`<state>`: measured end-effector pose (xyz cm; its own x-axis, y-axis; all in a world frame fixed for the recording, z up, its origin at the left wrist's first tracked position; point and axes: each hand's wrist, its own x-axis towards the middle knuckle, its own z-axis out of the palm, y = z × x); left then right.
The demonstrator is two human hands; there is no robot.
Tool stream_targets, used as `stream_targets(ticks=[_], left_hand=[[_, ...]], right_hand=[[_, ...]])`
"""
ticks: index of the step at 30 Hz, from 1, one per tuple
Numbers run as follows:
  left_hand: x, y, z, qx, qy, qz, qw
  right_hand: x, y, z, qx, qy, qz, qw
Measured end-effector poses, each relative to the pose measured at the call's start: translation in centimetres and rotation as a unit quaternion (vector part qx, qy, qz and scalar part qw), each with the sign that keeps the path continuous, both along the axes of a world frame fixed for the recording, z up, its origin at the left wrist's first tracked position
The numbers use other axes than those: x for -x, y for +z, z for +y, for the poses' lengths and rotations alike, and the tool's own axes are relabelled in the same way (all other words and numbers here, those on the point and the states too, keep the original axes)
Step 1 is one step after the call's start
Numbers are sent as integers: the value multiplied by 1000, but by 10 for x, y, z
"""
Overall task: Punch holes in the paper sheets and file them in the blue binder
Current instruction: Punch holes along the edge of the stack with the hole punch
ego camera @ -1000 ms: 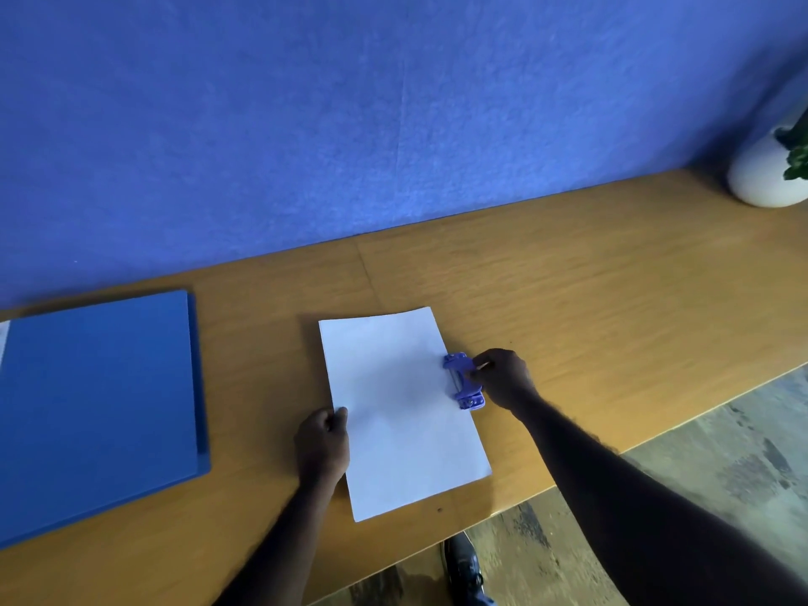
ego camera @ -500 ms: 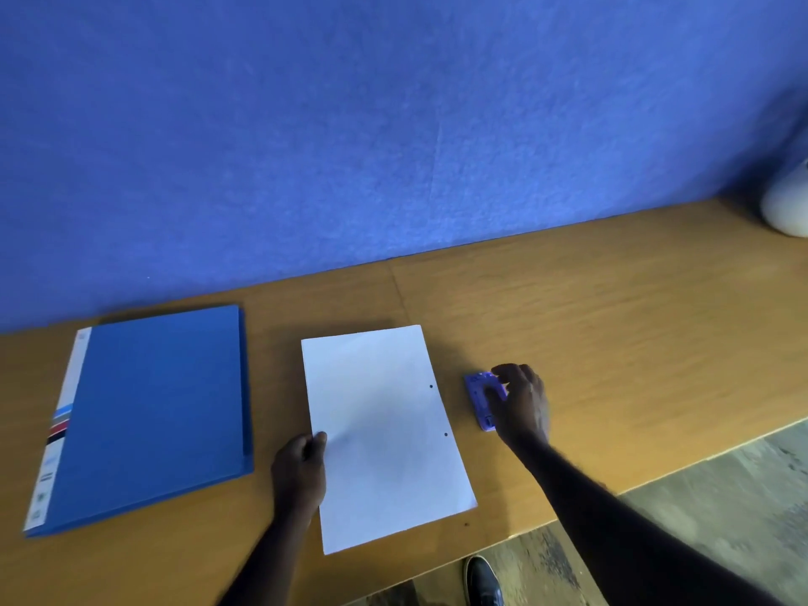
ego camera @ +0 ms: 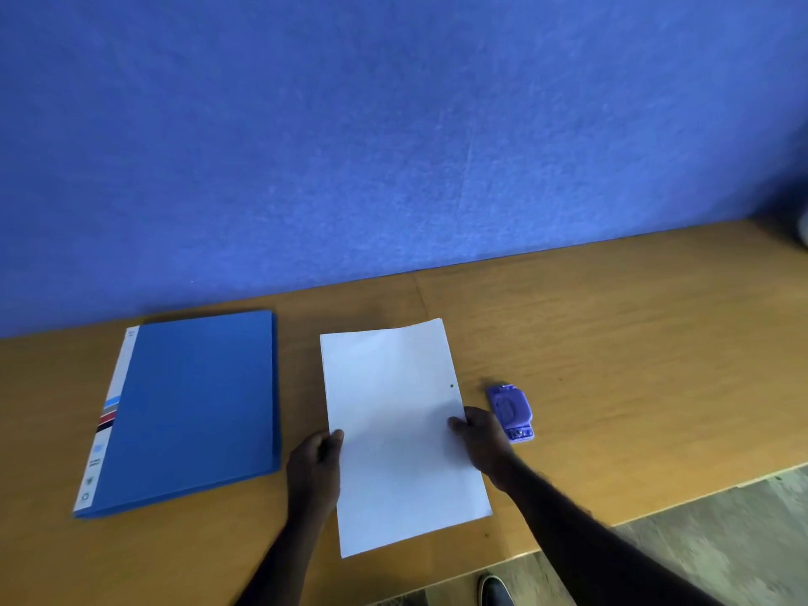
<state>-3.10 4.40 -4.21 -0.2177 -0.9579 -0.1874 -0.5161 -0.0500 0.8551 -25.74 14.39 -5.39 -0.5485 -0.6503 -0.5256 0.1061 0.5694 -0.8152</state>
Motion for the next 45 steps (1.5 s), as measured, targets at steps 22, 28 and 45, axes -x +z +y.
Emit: stream_targets(ticks=[22, 28, 45], left_hand=[[112, 75, 23, 197, -137, -173, 955], [116, 38, 27, 135, -210, -165, 954], [7, -49, 24, 86, -126, -265, 952]], right_hand=[[-17, 98, -48, 63, 48, -228, 971], [2, 64, -51, -33, 32, -127, 991], [50, 8, -59, -165, 0, -22, 986]])
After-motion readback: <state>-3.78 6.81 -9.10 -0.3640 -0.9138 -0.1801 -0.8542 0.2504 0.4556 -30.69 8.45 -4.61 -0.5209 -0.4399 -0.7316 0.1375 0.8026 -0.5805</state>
